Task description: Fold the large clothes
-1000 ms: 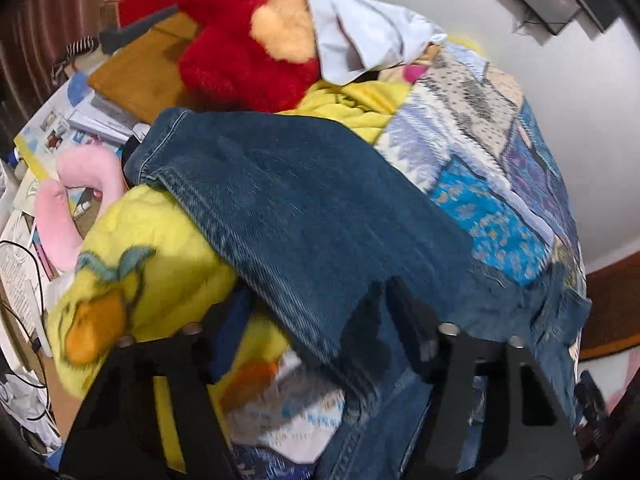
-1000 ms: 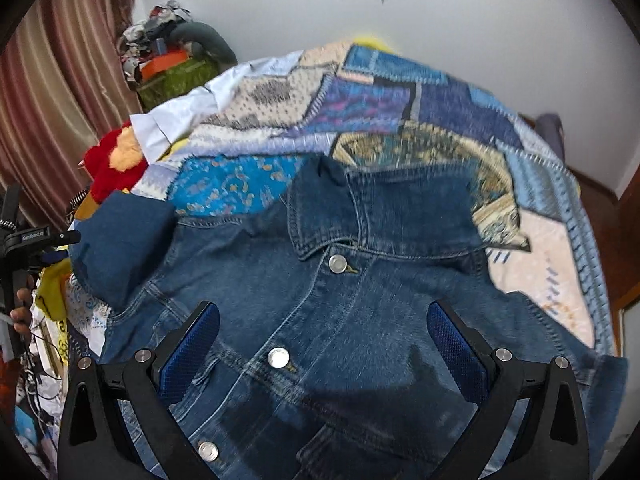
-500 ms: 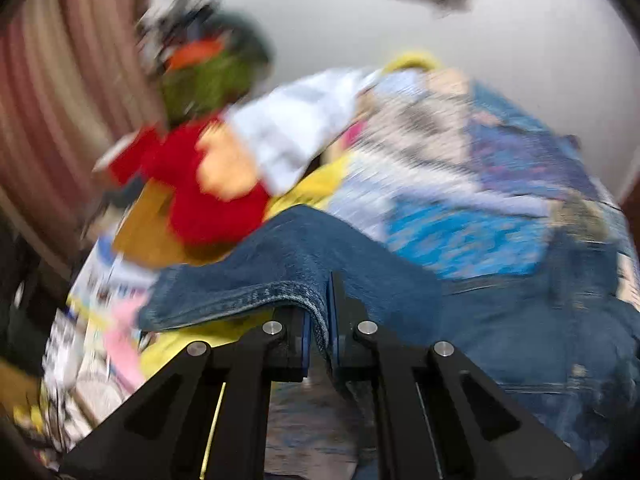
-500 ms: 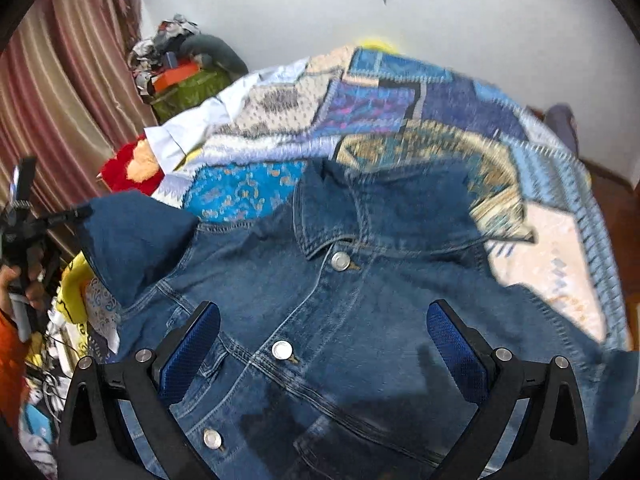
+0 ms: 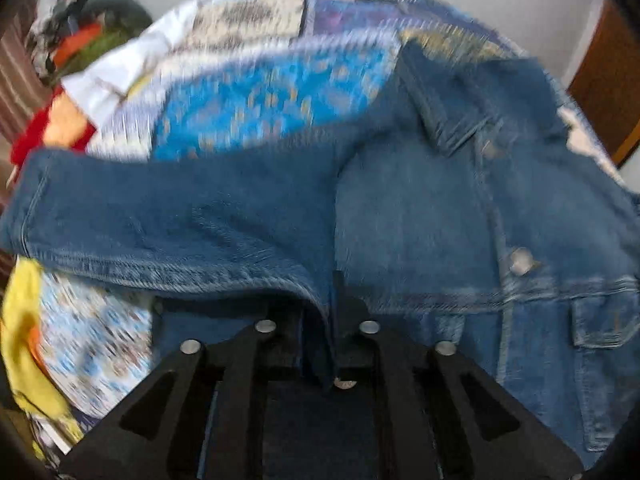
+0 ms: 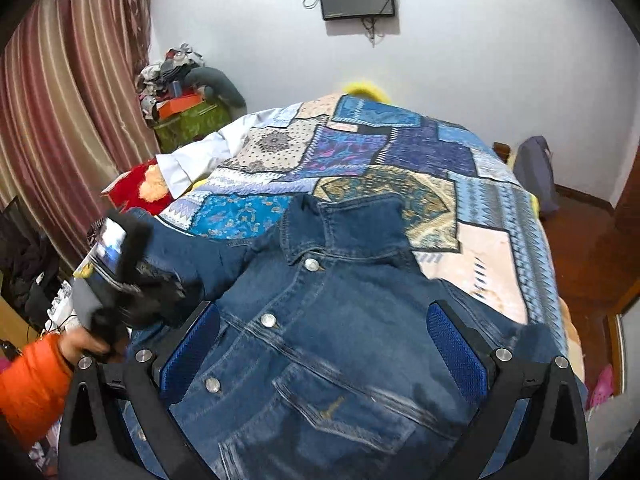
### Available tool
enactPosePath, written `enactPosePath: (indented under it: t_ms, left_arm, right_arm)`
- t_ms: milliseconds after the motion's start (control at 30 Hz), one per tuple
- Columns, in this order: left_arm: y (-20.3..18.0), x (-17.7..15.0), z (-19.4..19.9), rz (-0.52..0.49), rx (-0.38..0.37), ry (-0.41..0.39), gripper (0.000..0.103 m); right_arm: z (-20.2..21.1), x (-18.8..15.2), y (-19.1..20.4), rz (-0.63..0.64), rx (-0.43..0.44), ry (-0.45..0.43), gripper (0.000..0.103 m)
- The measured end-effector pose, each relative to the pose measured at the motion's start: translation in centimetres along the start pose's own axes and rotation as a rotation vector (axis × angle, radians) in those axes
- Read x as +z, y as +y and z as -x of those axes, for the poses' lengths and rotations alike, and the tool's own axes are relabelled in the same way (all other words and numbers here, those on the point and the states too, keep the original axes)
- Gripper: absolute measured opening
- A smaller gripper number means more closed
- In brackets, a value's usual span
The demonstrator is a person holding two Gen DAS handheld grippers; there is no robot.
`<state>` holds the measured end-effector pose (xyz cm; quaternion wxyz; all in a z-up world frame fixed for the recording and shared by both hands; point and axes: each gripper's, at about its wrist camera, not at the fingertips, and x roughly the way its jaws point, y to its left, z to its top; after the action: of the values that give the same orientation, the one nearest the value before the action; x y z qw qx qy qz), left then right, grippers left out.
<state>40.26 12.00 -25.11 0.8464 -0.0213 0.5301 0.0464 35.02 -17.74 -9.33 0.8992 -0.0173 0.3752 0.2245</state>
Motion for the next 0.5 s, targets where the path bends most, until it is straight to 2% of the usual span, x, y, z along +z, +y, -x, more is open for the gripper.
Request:
enactPosePath:
  t_ms: [100, 167, 200, 333, 500]
  left_arm:
    - [0.9, -0.8, -0.2, 0.024, -0.02, 0.017, 0.031]
    - [2.1, -1.2, 0.7, 0.047, -0.044, 0.027, 0.058]
    - [2.8, -1.6, 1.4, 0.055, -0.066, 0.026, 0.064]
    - [6.0, -2.4, 4.6, 0.111, -0.122, -0.016, 0.071]
    - [13.3, -2.0, 5.9, 0.294, -0.125, -0.083, 0.076]
  right_arm:
    - [0.8, -0.4, -1.0, -0.017, -0.016, -0.001, 0.103]
    - [0.9, -0.5, -1.6, -0.035, -0.012, 0.002, 0.103]
    - [0.8, -0.6, -1.8, -0.042, -0.008, 0.004, 0.103]
    - [-0.8, -0.7, -2.1, -0.078, 0.014, 0.03, 0.103]
    - [-3.4, -0.9, -1.4, -0.11, 0.049, 0.07, 0.103]
